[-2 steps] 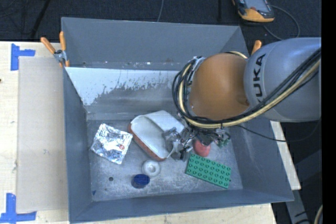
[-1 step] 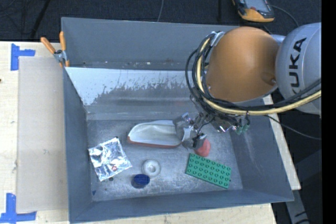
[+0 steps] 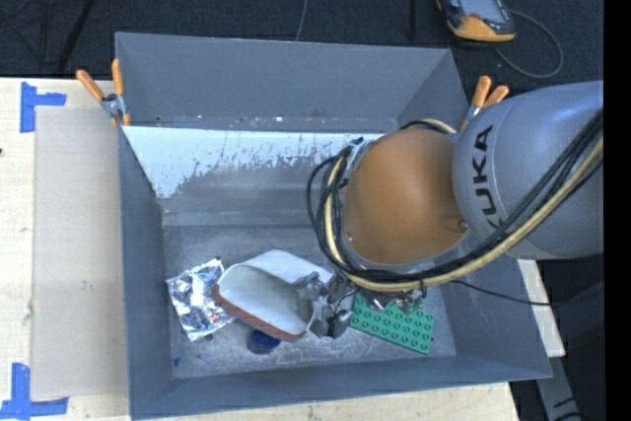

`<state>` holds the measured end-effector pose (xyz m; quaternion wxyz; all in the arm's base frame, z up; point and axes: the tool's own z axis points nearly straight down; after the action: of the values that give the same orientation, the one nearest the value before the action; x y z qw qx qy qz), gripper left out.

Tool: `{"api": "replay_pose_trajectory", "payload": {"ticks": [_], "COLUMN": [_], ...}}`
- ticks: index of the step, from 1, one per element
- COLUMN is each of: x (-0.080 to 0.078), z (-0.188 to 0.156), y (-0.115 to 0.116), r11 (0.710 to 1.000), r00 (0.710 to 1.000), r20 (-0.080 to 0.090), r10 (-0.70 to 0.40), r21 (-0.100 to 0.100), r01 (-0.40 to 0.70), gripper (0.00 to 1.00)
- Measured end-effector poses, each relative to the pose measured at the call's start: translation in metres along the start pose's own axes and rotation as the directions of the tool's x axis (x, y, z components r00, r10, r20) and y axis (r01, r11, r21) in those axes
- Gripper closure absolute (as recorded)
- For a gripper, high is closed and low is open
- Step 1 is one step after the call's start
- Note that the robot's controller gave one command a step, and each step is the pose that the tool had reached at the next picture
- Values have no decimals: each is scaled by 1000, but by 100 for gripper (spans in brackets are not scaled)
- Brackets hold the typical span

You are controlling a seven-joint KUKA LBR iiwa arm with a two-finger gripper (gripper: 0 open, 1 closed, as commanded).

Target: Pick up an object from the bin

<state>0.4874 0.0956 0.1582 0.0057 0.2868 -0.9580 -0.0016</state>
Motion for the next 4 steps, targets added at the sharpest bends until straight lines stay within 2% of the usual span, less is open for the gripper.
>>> {"api": "replay_pose_trajectory", "payload": {"ticks": [1,2,3,4], "x": [-25,-82,-102,-17], "z": [-179,-53,5,36], "y": [-56,-21,48,-44], "r11": [1000,1000,993,928], "r00": [1000,1000,993,928], "r20": [19,3,1,2], "r10": [23,-29,117,-373], "r21": [10,1,2,7], "r01": [-24,29,-117,373], "gripper": [100,100,100,100]}}
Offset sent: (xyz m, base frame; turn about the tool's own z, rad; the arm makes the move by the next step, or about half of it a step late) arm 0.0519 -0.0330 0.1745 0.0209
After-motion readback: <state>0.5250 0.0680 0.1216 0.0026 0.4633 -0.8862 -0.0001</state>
